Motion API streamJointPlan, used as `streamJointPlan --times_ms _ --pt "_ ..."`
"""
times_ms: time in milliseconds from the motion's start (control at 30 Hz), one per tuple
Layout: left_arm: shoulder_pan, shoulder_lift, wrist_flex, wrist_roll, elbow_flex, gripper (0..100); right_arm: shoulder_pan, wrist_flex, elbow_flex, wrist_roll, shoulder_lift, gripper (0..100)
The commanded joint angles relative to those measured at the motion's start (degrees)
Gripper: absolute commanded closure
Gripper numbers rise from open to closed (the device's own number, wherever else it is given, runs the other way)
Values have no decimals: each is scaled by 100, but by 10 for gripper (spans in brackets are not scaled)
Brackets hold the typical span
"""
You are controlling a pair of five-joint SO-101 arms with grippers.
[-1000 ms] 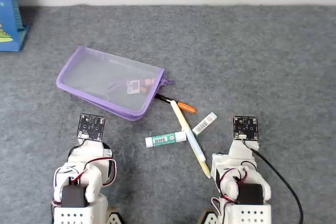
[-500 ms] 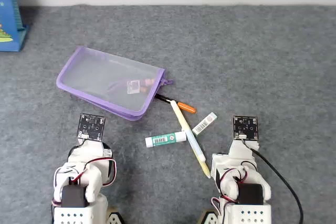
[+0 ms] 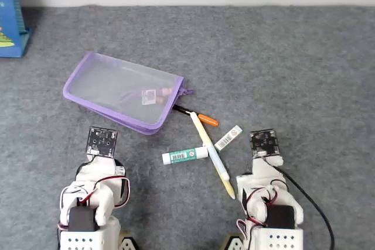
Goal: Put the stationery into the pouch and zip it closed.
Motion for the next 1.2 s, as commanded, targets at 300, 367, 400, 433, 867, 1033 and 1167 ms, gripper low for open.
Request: streamJointPlan --times_ms 300,367,400,433,867,1033,1167 --pt "-9 -79 26 62 -22 967 -119 426 -1943 -378 66 991" --pt "-9 -79 26 62 -22 967 -330 541 -2505 -563 215 991" --pt "-9 -79 26 62 -22 967 -479 541 -2716 -659 382 991" --pt "-9 -79 26 62 -22 967 -629 505 -2892 -756 593 991" --pt "-9 -79 26 62 -22 967 -1059 -1886 -4158 -897 4409 987" --pt "-9 -79 26 62 -22 967 -1059 -2334 -5134 -879 6158 987" --pt "-9 -79 26 62 -22 967 -1059 -2492 -6207 -862 7688 951"
